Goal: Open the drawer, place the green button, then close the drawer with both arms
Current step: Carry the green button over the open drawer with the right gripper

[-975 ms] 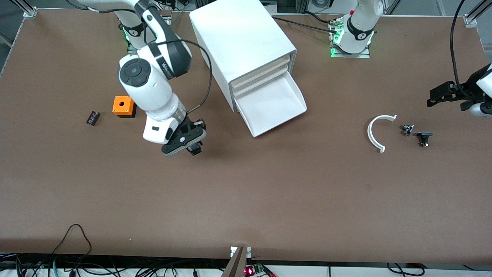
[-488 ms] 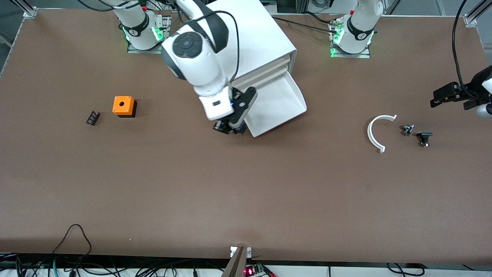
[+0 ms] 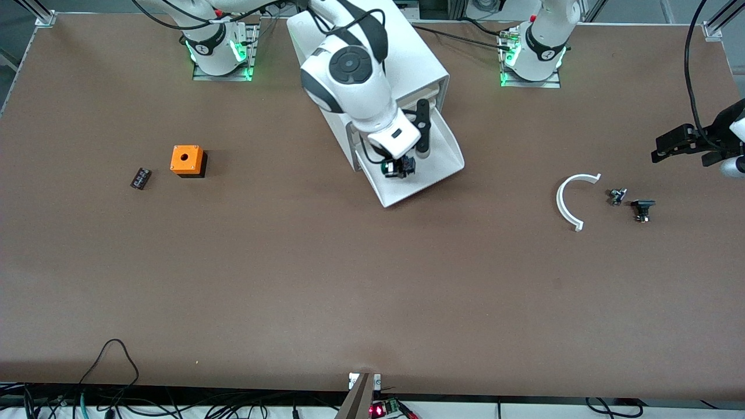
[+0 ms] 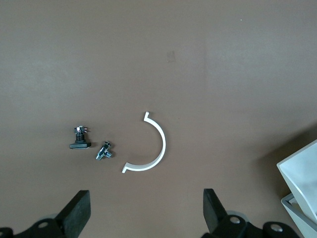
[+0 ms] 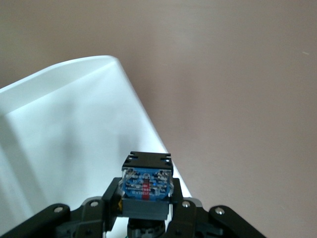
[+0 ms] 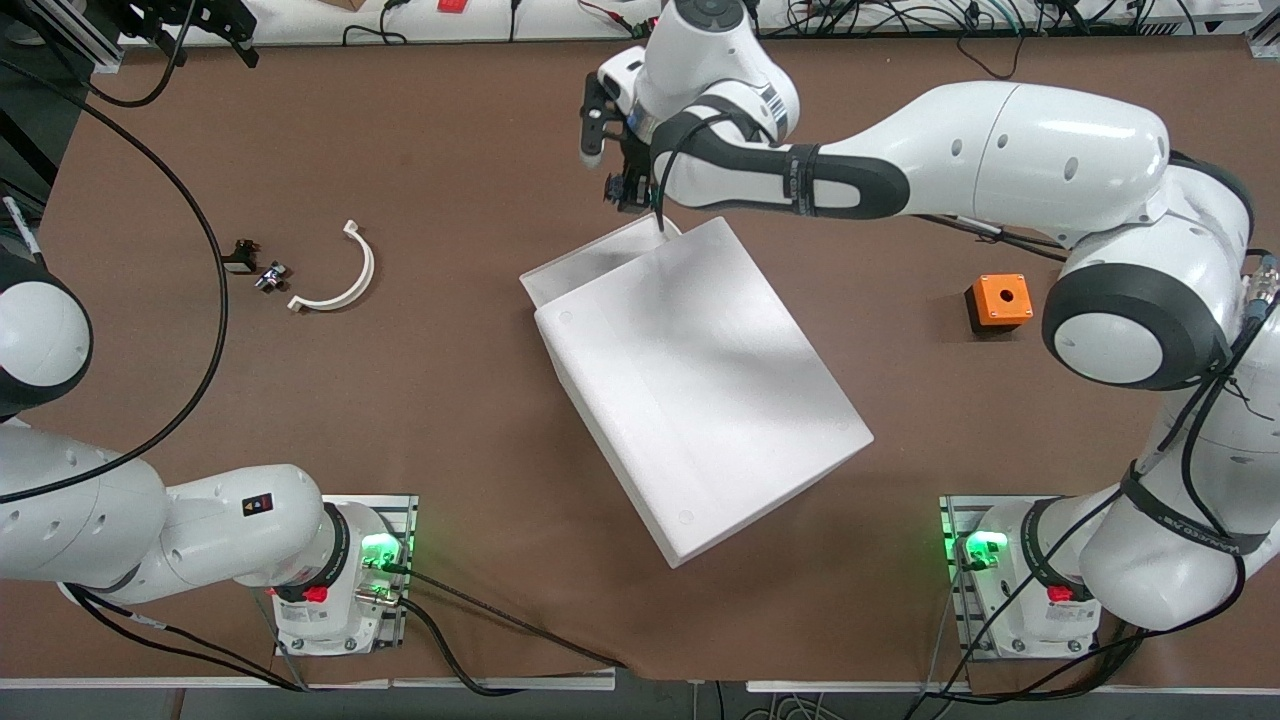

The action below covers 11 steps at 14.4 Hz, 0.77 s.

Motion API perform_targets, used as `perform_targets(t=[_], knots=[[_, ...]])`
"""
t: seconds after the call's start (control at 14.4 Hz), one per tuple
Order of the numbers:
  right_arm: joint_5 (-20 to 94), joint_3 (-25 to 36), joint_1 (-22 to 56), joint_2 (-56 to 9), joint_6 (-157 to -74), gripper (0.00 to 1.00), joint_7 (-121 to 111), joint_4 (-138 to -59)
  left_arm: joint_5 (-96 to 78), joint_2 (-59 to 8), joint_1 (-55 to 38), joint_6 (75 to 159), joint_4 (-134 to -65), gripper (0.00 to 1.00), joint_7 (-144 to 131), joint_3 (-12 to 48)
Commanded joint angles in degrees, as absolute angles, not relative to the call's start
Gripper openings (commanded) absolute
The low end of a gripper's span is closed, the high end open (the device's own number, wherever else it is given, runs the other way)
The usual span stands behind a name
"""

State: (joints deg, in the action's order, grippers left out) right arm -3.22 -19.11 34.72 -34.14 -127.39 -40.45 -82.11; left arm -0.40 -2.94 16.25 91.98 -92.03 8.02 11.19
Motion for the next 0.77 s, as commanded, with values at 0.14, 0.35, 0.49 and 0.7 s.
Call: perform_targets(t=[0.14, 0.35, 0.49, 0.7], knots=[[-6.57, -18.72, 38.84, -37.35, -121.65, 0.30, -49.66, -79.54, 0.79, -2.46, 15.56, 91.85, -91.41, 1.00, 7.73, 10.63], [-8.70, -18.63, 40.95, -39.37, -121.11, 0.31, -49.31, -79.54, 0.70, -2.55, 15.56, 91.85, -91.41, 1.00, 7.65, 10.64], [-8.61, -18.02, 41.04, -40.77, -122.07, 0.31, -49.31, -79.54, 0.70, -2.64, 15.56, 91.85, -91.32, 1.00, 7.65, 10.72], [-8.61, -18.02, 42.09, -41.75, -122.43, 0.33, -48.78, -79.45, 0.70, -2.90, 15.56, 91.85, -91.06, 1.00, 7.65, 10.63]])
